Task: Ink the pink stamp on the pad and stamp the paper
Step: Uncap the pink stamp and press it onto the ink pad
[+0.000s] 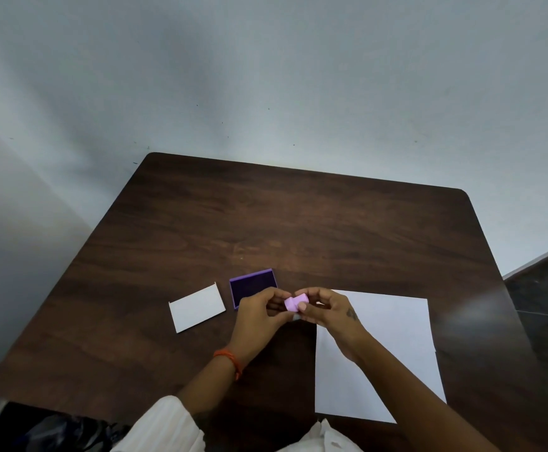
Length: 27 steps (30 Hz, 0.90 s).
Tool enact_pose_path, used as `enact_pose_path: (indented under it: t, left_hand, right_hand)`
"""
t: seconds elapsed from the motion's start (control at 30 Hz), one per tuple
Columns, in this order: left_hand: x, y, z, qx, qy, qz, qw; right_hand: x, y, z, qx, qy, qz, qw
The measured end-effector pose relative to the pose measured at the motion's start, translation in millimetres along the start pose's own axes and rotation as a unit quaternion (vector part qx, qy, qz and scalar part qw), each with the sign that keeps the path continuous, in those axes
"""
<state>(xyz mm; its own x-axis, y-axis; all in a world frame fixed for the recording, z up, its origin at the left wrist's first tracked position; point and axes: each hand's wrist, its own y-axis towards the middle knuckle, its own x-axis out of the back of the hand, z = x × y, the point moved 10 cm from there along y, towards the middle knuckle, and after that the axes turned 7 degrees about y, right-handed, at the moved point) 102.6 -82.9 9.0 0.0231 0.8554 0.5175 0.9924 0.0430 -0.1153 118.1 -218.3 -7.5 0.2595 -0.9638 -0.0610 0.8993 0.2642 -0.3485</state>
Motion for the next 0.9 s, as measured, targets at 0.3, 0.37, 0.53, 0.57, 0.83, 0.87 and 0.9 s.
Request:
enact_pose_path:
  t: [0.3, 0.37, 0.53, 0.57, 0.83, 0.87, 0.9]
  left_hand:
    - [6, -3, -8, -0.019, 0.003, -0.005, 1.000]
    - [7, -4, -11, -0.025, 0.001, -0.009, 1.000]
    - [9, -8, -7, -0.013, -0.015, -0.019, 1.000]
    - [9, -8, -7, -0.012, -0.012, -0.020, 1.000]
    - [8, -9, -8, -0.016, -0.014, -0.018, 1.000]
    - [8, -9, -7, -0.010, -0.017, -0.019, 1.000]
    - [7, -9, -4, -0.003, -0.023, -0.019, 1.000]
  right_hand:
    - [5, 4, 11, 0.004, -0.017, -0.024, 1.000]
    - [2, 2, 14, 0.018, -0.024, -0.019, 0.999]
    - [3, -4, 16, 0.025, -0.007, -0.011, 1.000]
    - [2, -5, 14, 0.017, 0.001, -0.013, 1.000]
    - [4, -5, 9, -0.001, 0.008, -0.045, 0.999]
    - [5, -5, 8, -0.006, 0.022, -0.050, 0.998]
    - [7, -5, 6, -0.014, 0.040, -0.058, 0.997]
